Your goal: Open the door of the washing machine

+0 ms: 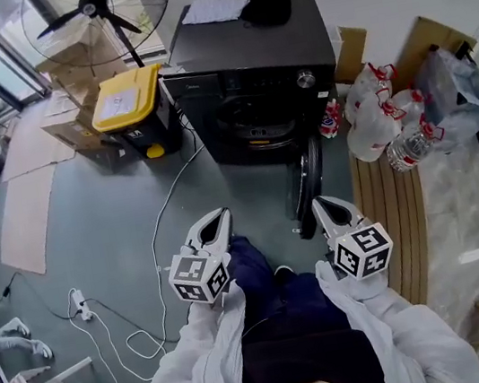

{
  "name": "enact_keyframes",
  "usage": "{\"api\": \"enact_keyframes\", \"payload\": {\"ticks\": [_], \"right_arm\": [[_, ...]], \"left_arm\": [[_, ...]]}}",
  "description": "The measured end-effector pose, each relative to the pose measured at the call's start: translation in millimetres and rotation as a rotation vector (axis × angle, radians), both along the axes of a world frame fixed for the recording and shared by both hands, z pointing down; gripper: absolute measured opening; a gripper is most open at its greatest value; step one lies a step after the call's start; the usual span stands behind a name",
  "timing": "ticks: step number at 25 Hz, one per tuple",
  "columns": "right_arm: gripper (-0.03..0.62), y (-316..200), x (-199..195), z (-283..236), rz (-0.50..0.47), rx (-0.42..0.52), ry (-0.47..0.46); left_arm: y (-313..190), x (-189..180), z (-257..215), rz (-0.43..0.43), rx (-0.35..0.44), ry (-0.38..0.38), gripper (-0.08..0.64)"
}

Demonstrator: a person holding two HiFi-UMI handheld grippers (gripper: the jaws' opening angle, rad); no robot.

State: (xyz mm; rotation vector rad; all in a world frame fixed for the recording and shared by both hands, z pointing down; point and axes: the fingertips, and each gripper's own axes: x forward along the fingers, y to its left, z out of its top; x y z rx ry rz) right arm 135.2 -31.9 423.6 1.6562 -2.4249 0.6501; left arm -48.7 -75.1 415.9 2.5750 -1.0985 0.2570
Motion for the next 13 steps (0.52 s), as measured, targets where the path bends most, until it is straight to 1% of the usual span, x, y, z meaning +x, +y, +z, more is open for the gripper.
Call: {"api": "enact_keyframes", "payload": {"ticks": [2,7,13], "right_arm": [[0.011,0.4,-0.1,0.1,0.001,0.0,0.003],[0.011,1.8,-1.1,0.6,0.004,0.0,0.012],[0.011,2.5,0.0,4.6,0.005,-0.014,0.008]], "left_arm": [[-1.4,5.3,0.4,0.007,-0.001,0.01,-0.003],[-0.5,12.6,1.9,0.035,0.006,-0.001,-0.003],[-1.5,10.8,1.6,0.026,0.005,0.014,-0.002]]}}
